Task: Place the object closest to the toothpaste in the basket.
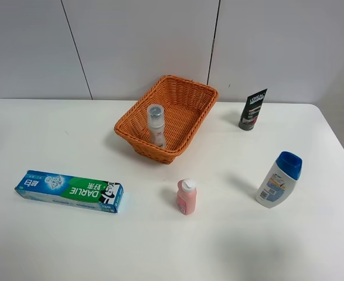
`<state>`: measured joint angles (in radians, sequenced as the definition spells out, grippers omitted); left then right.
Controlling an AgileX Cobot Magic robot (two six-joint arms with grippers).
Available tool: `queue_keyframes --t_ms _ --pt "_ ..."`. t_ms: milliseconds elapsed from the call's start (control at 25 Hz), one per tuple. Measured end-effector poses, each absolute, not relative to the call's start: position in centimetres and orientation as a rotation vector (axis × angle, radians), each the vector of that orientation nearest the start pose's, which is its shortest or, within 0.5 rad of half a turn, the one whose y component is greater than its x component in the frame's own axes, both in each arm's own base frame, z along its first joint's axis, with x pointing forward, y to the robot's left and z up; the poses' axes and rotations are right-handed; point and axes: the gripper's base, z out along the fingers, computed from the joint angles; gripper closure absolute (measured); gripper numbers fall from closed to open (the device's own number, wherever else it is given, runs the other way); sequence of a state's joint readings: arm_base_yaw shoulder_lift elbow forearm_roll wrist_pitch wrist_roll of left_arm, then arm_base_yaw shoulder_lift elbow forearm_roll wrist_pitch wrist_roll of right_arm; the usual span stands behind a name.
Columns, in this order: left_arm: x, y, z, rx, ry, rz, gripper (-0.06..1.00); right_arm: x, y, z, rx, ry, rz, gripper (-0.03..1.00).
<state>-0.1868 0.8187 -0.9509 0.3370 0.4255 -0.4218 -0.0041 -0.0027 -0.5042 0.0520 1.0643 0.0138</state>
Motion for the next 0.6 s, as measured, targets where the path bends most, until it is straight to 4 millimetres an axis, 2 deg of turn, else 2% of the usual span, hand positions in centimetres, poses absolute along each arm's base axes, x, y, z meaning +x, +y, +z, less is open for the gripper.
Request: queue_keyframes --t_ms 200,320,440,600 --pt "8.4 0.6 41.8 -0.107 1.819 -0.001 -0.04 -0.6 0.4 27.8 0.016 2.041 0.068 -0.03" --pt "5.0 1.6 40.2 -0.116 1.908 0.062 -0.04 -0.6 0.4 27.8 0.016 2.041 0.068 -0.03" --pt "3.0 1.9 37.2 -0.132 1.982 0.054 -0.04 -0.6 0.4 27.8 0.016 2.041 0.068 -0.03" --pt "1.5 1.5 33.1 -0.126 2.034 -0.028 -0.04 -0.6 0.4 27.8 0.016 2.041 0.068 -0.03"
